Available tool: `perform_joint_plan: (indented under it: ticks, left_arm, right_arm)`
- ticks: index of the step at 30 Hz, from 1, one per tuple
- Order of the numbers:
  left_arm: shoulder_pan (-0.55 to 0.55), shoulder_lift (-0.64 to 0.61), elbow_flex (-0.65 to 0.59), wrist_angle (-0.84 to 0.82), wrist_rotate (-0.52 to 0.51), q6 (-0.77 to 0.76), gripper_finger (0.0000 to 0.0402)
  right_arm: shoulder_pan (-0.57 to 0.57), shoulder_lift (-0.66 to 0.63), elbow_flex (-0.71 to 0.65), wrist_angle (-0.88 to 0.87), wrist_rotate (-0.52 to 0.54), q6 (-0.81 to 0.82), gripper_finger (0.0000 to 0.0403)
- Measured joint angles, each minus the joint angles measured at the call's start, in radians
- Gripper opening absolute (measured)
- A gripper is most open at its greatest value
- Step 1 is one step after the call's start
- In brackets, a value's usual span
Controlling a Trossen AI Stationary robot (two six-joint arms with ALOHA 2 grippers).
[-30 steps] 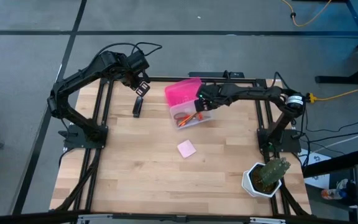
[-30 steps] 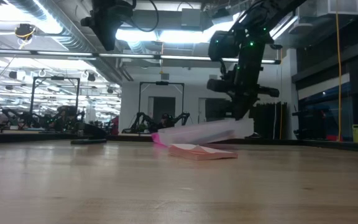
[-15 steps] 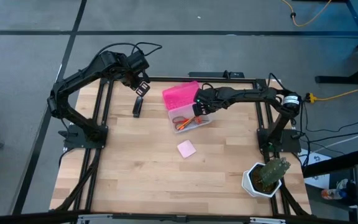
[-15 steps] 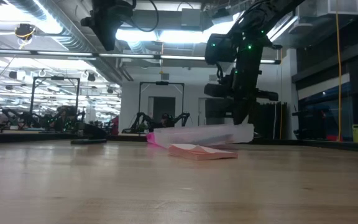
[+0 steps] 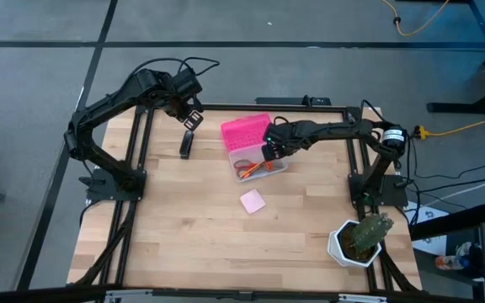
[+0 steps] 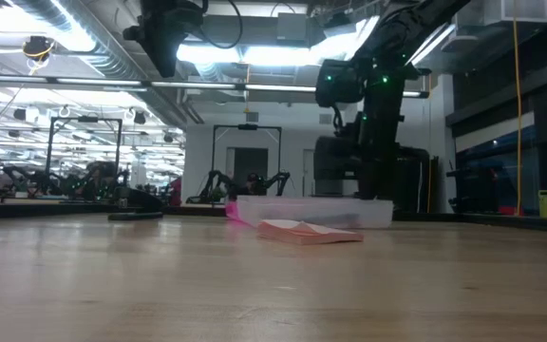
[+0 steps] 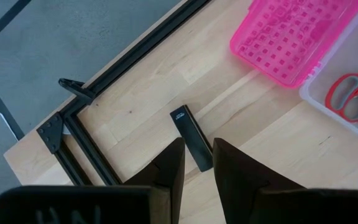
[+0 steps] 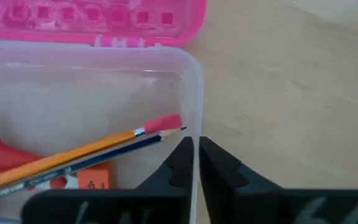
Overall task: Pack school essentials
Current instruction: Adjust the supply box
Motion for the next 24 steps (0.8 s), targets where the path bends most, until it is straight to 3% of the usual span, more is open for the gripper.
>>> perform_joint_plan:
  ticks: [11,18,24]
  left_arm:
    - [0.0,0.0,0.0,0.0,0.0,0.001,0.0076]
    - [0.0,0.0,0.0,0.0,0.0,0.001,0.0076]
    - [0.0,0.0,0.0,0.002,0.0,0.0,0.0076]
  right_arm:
    - [-0.018,-0.05,0.003,-0.02,-0.037,-0.082,0.0122]
    - [0.01,-0.169,-0.02,-0.189,0.085,-0.041,0.0131]
    - [0.026,-0.165,-0.173,-0.086,-0.022,0.008,0.0131]
